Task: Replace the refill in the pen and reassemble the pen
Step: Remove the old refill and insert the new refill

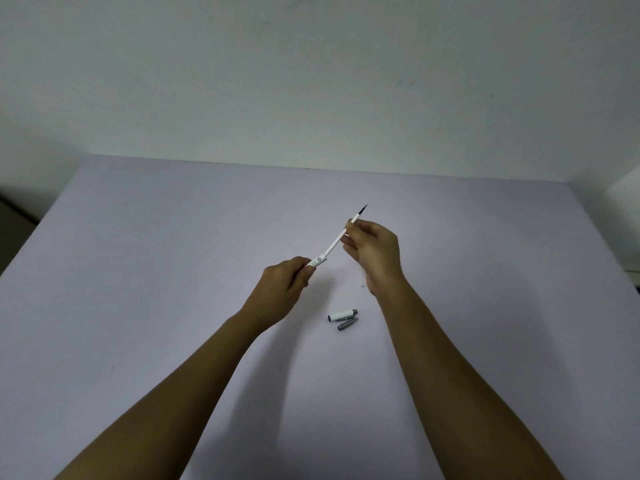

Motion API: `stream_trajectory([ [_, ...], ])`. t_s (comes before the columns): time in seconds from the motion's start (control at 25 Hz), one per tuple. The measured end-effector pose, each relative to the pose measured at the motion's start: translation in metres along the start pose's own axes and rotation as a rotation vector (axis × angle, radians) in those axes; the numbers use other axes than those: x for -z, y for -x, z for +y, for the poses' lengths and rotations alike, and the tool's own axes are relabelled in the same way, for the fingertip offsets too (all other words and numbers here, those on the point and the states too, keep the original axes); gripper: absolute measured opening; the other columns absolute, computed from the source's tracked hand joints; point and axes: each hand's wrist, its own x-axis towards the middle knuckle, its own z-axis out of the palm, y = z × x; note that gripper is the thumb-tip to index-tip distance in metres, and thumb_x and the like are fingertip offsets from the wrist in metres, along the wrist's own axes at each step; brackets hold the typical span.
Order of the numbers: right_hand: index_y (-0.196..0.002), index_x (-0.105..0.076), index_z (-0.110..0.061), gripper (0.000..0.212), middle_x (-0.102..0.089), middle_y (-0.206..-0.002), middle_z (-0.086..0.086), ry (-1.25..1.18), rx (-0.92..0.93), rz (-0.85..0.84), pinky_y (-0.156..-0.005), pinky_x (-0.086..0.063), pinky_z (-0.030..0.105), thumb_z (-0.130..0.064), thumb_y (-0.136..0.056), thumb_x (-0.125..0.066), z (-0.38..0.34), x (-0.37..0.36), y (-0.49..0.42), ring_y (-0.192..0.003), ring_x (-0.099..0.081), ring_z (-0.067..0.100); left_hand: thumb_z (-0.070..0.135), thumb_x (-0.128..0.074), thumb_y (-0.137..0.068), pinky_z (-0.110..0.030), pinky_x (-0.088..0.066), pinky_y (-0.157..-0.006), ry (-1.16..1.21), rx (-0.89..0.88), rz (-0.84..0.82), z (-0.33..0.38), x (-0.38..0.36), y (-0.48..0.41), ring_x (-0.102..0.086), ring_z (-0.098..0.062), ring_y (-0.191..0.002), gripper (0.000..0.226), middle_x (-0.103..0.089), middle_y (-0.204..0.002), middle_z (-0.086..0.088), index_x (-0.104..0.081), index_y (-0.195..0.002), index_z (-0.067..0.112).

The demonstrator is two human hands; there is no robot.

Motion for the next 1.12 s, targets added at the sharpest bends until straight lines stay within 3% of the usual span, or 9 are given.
stream_trajectory([
  [0.16,-0.104,-0.059,-0.011,0.019,-0.066,-0.09,0.005,-0.039,-0.035,-0.034,-0.08,-0.056,0.024,-0.012,-0.086,-0.062,0.001,0.001,0.005,-0.082,-0.066,0.013,0.028,-0.043,-0.096,-0.03,-0.044,-0.057,-0.031,0.005,0.052,0.001,0.0,-0.002,-0.051,-0.011,-0.054,0.023,-0.068,-0.078,0.0,-0.061,-0.1,0.015],
  [0.28,-0.099,-0.059,-0.012,0.013,-0.065,-0.092,0.007,-0.01,-0.055,-0.081,-0.077,-0.055,0.024,-0.013,-0.086,-0.061,0.0,0.004,0.006,-0.083,-0.067,0.016,0.032,-0.043,-0.096,-0.023,-0.035,-0.051,-0.116,0.017,0.07,-0.004,0.001,-0.001,-0.047,-0.006,-0.051,0.022,-0.072,-0.08,0.001,-0.06,-0.102,0.02],
  [0.36,-0.091,-0.059,-0.012,0.007,-0.065,-0.09,0.005,-0.013,-0.073,-0.103,-0.075,-0.055,0.025,-0.019,-0.088,-0.059,-0.001,0.004,0.007,-0.082,-0.068,0.016,0.032,-0.042,-0.096,-0.028,-0.041,-0.053,-0.14,0.017,0.054,-0.006,0.002,-0.001,-0.05,-0.013,-0.053,0.021,-0.073,-0.082,-0.004,-0.058,-0.102,0.02],
  [0.48,-0.085,-0.062,-0.012,0.017,-0.067,-0.086,0.001,0.017,-0.039,-0.084,-0.074,-0.055,0.023,-0.028,-0.091,-0.056,0.0,0.006,0.006,-0.081,-0.068,0.013,0.031,-0.041,-0.096,-0.044,-0.053,-0.067,-0.114,0.025,0.014,-0.005,0.002,-0.003,-0.063,-0.029,-0.063,0.021,-0.07,-0.084,-0.015,-0.055,-0.104,0.017],
  [0.64,-0.08,-0.067,-0.014,0.018,-0.069,-0.081,0.003,0.141,0.018,-0.048,-0.079,-0.056,0.026,-0.029,-0.088,-0.061,0.006,0.008,0.003,-0.083,-0.068,0.015,0.028,-0.038,-0.097,-0.038,-0.051,-0.065,-0.109,0.048,-0.034,-0.003,0.002,-0.008,-0.068,-0.025,-0.07,0.024,-0.069,-0.09,-0.014,-0.054,-0.101,0.012],
  [0.8,-0.075,-0.07,-0.019,0.017,-0.07,-0.08,0.002,0.259,0.014,-0.101,-0.082,-0.056,0.028,-0.031,-0.085,-0.063,0.011,0.007,0.003,-0.083,-0.067,0.016,0.025,-0.036,-0.098,-0.05,-0.053,-0.07,-0.178,-0.001,-0.03,-0.002,0.002,-0.012,-0.065,-0.031,-0.073,0.026,-0.068,-0.088,-0.017,-0.055,-0.099,0.008],
  [0.96,-0.076,-0.068,-0.023,0.023,-0.068,-0.087,0.0,0.289,-0.022,-0.173,-0.085,-0.054,0.028,-0.041,-0.085,-0.06,0.013,0.007,0.006,-0.085,-0.066,0.013,0.025,-0.034,-0.098,-0.054,-0.052,-0.069,-0.205,-0.014,-0.021,-0.008,0.001,-0.012,-0.064,-0.035,-0.073,0.026,-0.067,-0.088,-0.017,-0.054,-0.099,0.007],
  [1.04,-0.074,-0.065,-0.019,0.033,-0.068,-0.087,0.0,0.332,-0.035,-0.114,-0.083,-0.052,0.029,-0.049,-0.086,-0.055,0.019,0.013,0.004,-0.085,-0.066,0.013,0.025,-0.034,-0.098,-0.054,-0.053,-0.069,-0.196,-0.002,-0.013,-0.011,0.002,-0.011,-0.064,-0.033,-0.073,0.025,-0.067,-0.088,-0.017,-0.053,-0.098,0.008],
  [1.12,-0.079,-0.065,-0.016,0.031,-0.07,-0.09,0.005,0.496,0.005,0.044,-0.081,-0.048,0.029,-0.044,-0.087,-0.055,0.039,0.026,0.002,-0.087,-0.065,0.018,0.025,-0.034,-0.098,-0.052,-0.053,-0.069,-0.184,0.008,-0.002,-0.011,0.002,-0.011,-0.065,-0.032,-0.073,0.026,-0.067,-0.088,-0.017,-0.054,-0.097,0.008],
])
